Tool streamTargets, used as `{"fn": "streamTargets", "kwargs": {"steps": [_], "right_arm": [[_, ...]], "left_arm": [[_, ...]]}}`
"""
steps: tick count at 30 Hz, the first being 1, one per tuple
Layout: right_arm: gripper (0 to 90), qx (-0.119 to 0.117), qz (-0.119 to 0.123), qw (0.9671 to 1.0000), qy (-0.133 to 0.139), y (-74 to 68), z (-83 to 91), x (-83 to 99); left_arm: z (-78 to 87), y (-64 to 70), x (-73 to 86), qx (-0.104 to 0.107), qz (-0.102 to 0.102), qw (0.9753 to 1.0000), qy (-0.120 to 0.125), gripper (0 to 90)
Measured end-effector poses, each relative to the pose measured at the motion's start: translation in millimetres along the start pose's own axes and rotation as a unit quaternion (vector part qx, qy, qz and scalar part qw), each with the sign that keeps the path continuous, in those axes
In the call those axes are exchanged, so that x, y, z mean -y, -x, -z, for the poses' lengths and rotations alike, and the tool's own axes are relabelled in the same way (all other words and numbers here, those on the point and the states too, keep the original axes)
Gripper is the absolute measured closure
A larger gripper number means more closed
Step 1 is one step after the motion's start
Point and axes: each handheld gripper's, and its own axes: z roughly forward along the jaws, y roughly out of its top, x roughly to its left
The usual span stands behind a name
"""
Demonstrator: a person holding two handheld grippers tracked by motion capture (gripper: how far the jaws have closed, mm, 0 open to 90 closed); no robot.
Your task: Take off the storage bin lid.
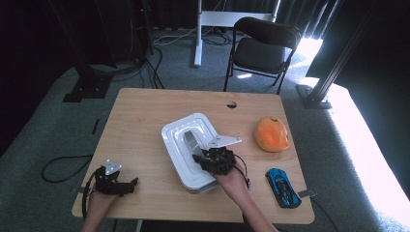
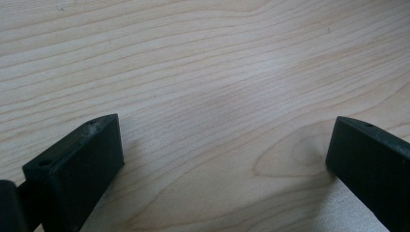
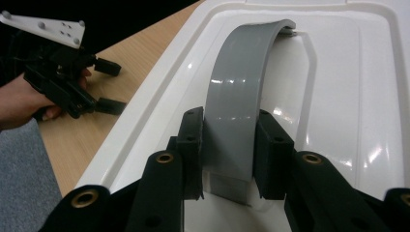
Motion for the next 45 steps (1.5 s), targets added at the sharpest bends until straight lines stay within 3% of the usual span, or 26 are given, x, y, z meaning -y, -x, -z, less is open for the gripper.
{"fn": "streamTargets", "kwargs": {"steps": [14, 25, 45], "right_arm": [[68.4, -0.001, -0.006, 0.9998, 0.021, 10.0, 17.9, -15.4], [68.4, 0.012, -0.013, 0.9995, 0.028, 22.9, 23.8, -24.0], [68.5, 0.045, -0.045, 0.9971, 0.041, 62.4, 28.9, -38.2]], "left_arm": [[-0.3, 0.2, 0.0, -0.001, 0.002, 1.0000, 0.002, 0.2], [-0.2, 0.1, 0.0, -0.001, 0.001, 1.0000, 0.001, 0.2], [-0.3, 0.0, 0.0, -0.001, 0.000, 1.0000, 0.002, 0.2]]}}
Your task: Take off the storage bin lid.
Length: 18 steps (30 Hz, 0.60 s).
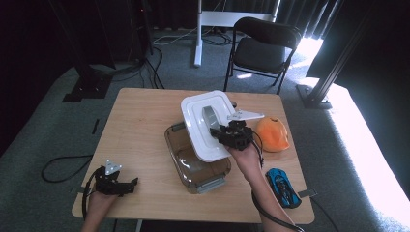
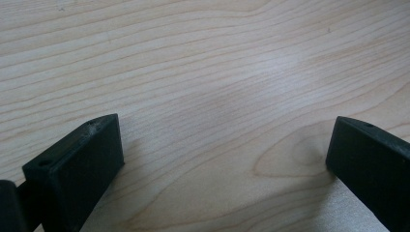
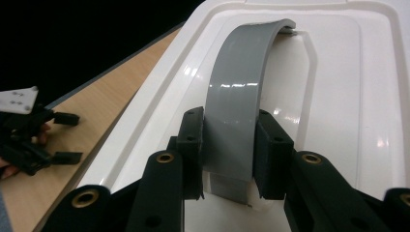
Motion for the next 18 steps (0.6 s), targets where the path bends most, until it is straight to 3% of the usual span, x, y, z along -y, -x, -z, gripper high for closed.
{"fn": "streamTargets", "kwargs": {"steps": [9, 18], "right_arm": [[68.5, 0.031, -0.027, 0.9991, 0.013, 33.5, 3.1, -10.6], [68.6, 0.060, -0.048, 0.9970, 0.004, 63.9, -3.4, -10.0]], "left_arm": [[0.1, -0.3, 0.0, 0.000, -0.002, 1.0000, -0.001, 0.2], [0.1, 0.0, 0.0, 0.001, 0.000, 1.0000, -0.001, 0.2]]}}
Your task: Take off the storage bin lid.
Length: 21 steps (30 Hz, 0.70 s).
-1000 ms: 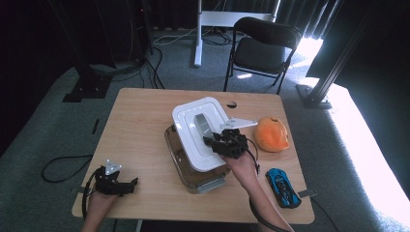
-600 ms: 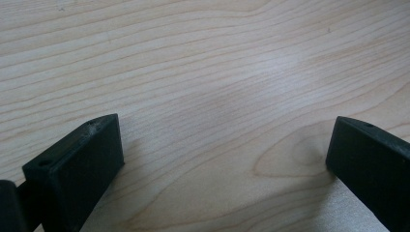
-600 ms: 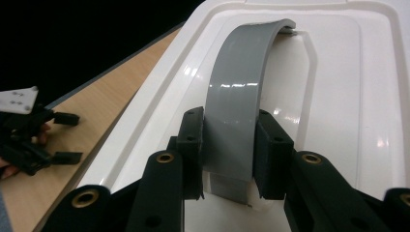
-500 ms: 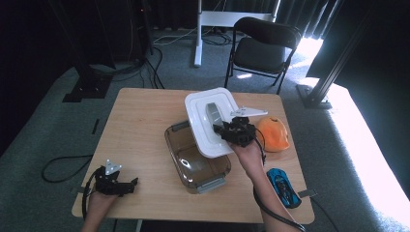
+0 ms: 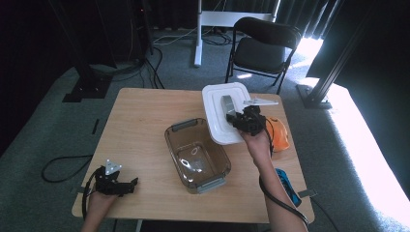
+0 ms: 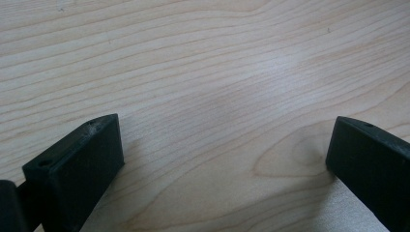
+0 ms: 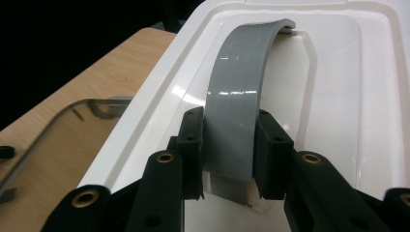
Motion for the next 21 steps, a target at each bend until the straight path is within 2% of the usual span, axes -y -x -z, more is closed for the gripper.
{"fn": "streamTargets", "kwargs": {"steps": [4, 8, 21], "right_arm": [[68.6, 0.013, -0.012, 0.9998, -0.005, 15.5, -6.4, 0.8], [68.6, 0.018, -0.017, 0.9997, -0.009, 24.9, -11.0, 2.8], [68.6, 0.043, -0.029, 0.9982, -0.030, 45.3, -38.6, 10.4]], "left_arm": [[0.0, 0.0, 0.0, 0.000, 0.000, 1.0000, 0.000, 0.2], [0.0, 0.0, 0.0, 0.000, 0.000, 1.0000, 0.000, 0.2], [0.0, 0.0, 0.0, 0.000, 0.000, 1.0000, 0.000, 0.2]]}}
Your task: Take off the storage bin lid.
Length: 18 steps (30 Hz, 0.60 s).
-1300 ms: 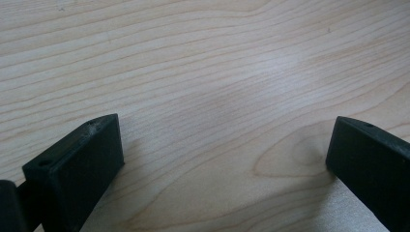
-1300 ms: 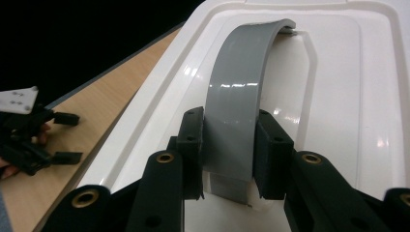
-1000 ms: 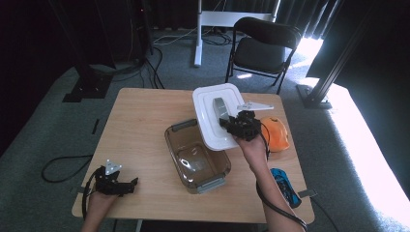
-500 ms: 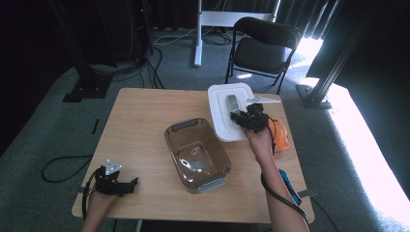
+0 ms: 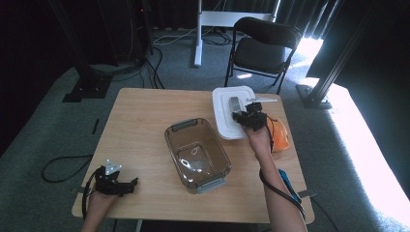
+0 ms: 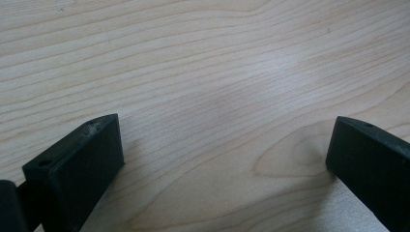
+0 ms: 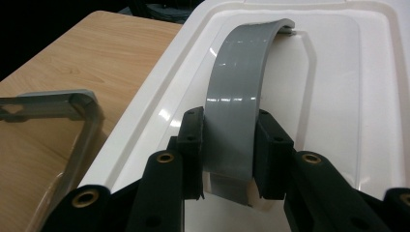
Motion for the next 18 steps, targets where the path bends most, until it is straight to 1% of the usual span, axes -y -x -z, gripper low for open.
{"fn": "streamTargets", "kwargs": {"steps": [2, 6, 9, 10, 11, 12, 16, 17, 18], "right_arm": [[68.6, 0.000, -0.005, 1.0000, -0.002, 2.4, -4.7, 0.8], [68.5, -0.005, -0.003, 1.0000, -0.004, 4.1, -15.2, 4.3], [68.5, -0.006, -0.005, 0.9999, -0.013, 4.5, -23.9, 7.1], [68.5, -0.006, -0.005, 0.9999, -0.013, 4.5, -23.9, 7.1], [68.5, -0.011, -0.011, 0.9998, -0.016, 4.6, -31.2, 10.7], [68.5, -0.012, -0.013, 0.9997, -0.016, 4.4, -33.0, 11.7], [68.5, -0.013, -0.010, 0.9997, -0.019, 3.3, -38.2, 14.0], [68.5, -0.016, -0.013, 0.9994, -0.028, 2.8, -46.6, 17.6], [68.5, -0.016, -0.013, 0.9994, -0.028, 2.8, -46.6, 17.6]], "left_arm": [[0.0, 0.0, 0.0, 0.000, 0.000, 1.0000, 0.000, 0.2], [0.1, -0.1, 0.1, 0.000, 0.000, 1.0000, 0.000, 0.2], [0.1, -0.2, 0.1, 0.001, -0.001, 1.0000, 0.000, 0.2], [0.1, -0.2, 0.1, 0.001, -0.001, 1.0000, 0.000, 0.2], [0.2, -0.2, 0.2, 0.001, -0.001, 1.0000, 0.000, 0.2], [0.2, -0.2, 0.2, 0.001, -0.001, 1.0000, 0.000, 0.2], [0.2, -0.2, 0.2, 0.001, -0.001, 1.0000, 0.000, 0.2], [0.3, -0.3, 0.3, 0.001, -0.002, 1.0000, 0.000, 0.2], [0.3, -0.3, 0.3, 0.001, -0.002, 1.0000, 0.000, 0.2]]}}
